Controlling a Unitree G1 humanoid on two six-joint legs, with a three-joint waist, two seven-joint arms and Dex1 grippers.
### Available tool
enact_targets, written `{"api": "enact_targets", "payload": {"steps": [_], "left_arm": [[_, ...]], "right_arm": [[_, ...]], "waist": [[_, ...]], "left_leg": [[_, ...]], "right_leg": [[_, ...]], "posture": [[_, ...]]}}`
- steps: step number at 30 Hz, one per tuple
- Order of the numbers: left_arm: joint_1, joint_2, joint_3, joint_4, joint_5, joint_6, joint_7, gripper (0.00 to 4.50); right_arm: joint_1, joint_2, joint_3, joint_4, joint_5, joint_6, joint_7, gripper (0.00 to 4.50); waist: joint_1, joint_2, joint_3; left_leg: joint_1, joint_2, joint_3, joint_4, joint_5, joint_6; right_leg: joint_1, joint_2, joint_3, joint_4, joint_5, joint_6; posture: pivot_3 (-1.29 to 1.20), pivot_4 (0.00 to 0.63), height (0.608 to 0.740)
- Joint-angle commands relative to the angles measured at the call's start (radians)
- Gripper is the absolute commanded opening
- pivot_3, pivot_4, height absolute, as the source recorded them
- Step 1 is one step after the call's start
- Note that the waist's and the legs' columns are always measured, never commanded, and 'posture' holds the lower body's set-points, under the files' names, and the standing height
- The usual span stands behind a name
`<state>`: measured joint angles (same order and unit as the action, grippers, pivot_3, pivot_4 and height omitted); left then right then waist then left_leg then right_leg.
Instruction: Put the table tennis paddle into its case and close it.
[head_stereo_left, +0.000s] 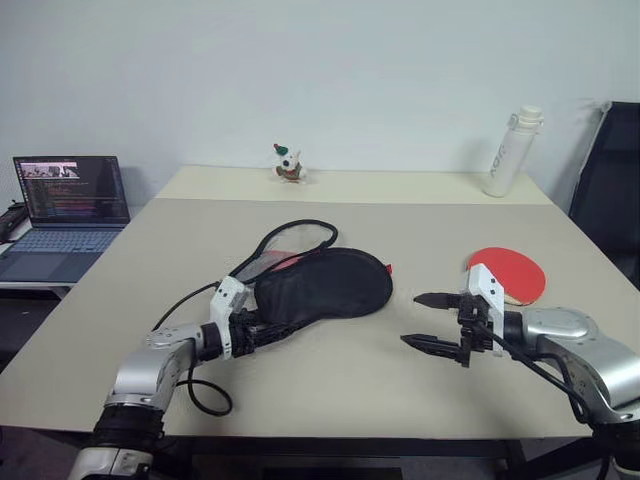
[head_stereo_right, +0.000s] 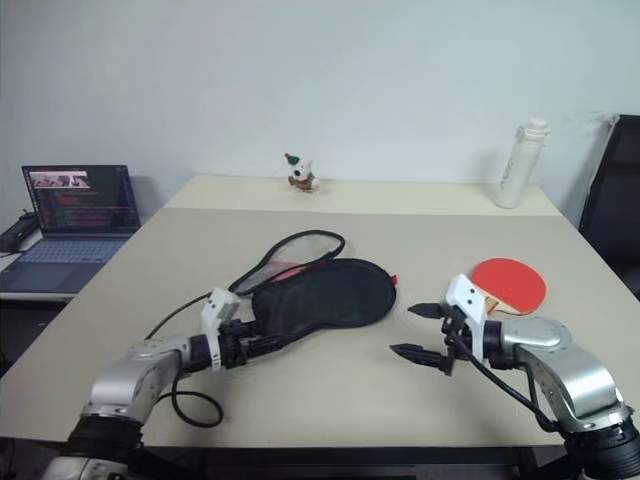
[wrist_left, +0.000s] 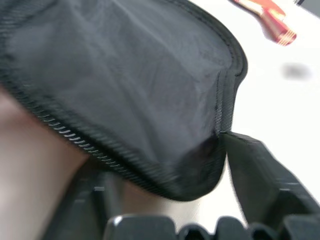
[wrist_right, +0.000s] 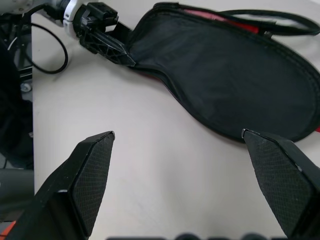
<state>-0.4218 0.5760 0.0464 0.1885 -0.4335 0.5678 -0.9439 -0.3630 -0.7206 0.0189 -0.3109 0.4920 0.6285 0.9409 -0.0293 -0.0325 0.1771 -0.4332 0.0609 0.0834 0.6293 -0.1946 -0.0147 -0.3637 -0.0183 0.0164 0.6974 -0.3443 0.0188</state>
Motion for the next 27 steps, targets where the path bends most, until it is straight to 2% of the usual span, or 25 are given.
{"api": "enact_targets", "payload": {"steps": [1,6,10,16,19,23,27], "left_arm": [[0.011,-0.031,0.029,-0.081,-0.050,0.051,0.034,1.79],[0.007,-0.139,0.038,-0.168,-0.139,0.148,0.100,0.05],[-0.026,-0.254,-0.006,-0.162,-0.139,0.152,0.157,0.05],[-0.108,-0.405,-0.084,-0.052,-0.077,0.086,0.193,0.05],[-0.122,-0.433,-0.109,-0.012,-0.051,0.059,0.187,0.05],[-0.091,-0.406,-0.173,-0.031,-0.010,0.038,0.143,0.05],[-0.051,-0.357,-0.206,-0.044,0.042,-0.009,0.131,1.12]], "right_arm": [[0.008,-0.019,-0.043,-0.045,0.014,-0.005,-0.006,4.50],[-0.006,-0.048,-0.069,-0.027,0.016,-0.001,-0.006,4.50],[-0.017,-0.084,-0.091,0.004,0.011,-0.008,0.014,4.50],[-0.038,-0.114,-0.098,0.036,0.005,-0.014,0.026,4.50],[-0.041,-0.112,-0.101,0.033,0.010,0.001,0.015,4.50],[-0.037,-0.108,-0.112,0.033,0.017,0.033,-0.009,4.50],[-0.033,-0.106,-0.117,0.039,0.020,0.053,-0.021,4.50]], "waist": [[-0.001,0.000,0.000],[0.001,0.000,0.000],[0.002,0.000,0.000],[0.004,0.000,0.000],[0.001,0.000,0.000],[-0.001,0.000,0.000],[0.000,0.000,0.000]], "left_leg": [[0.000,0.000,0.000,0.000,0.000,0.000],[0.000,0.000,0.000,0.000,0.000,0.000],[0.000,-0.001,-0.001,0.001,0.000,0.000],[0.000,-0.001,-0.001,0.001,0.001,-0.002],[0.000,-0.002,-0.001,0.001,0.002,-0.003],[0.001,-0.001,-0.001,0.000,0.002,-0.004],[0.001,-0.001,0.000,0.001,0.002,-0.004]], "right_leg": [[0.000,0.000,0.000,0.000,0.000,0.000],[0.001,0.000,0.000,0.000,0.000,0.000],[0.002,0.000,0.000,0.000,0.000,0.000],[0.002,0.000,0.000,0.000,0.000,0.000],[0.002,0.000,0.001,-0.001,0.000,0.000],[0.002,0.001,0.001,-0.001,0.000,0.000],[0.002,0.000,0.001,-0.001,0.000,0.000]], "posture": [[0.00,0.150,0.740],[0.00,0.150,0.740],[0.00,0.150,0.740],[0.00,0.150,0.740],[0.00,0.150,0.740],[0.00,0.150,0.740],[0.00,0.150,0.740]]}}
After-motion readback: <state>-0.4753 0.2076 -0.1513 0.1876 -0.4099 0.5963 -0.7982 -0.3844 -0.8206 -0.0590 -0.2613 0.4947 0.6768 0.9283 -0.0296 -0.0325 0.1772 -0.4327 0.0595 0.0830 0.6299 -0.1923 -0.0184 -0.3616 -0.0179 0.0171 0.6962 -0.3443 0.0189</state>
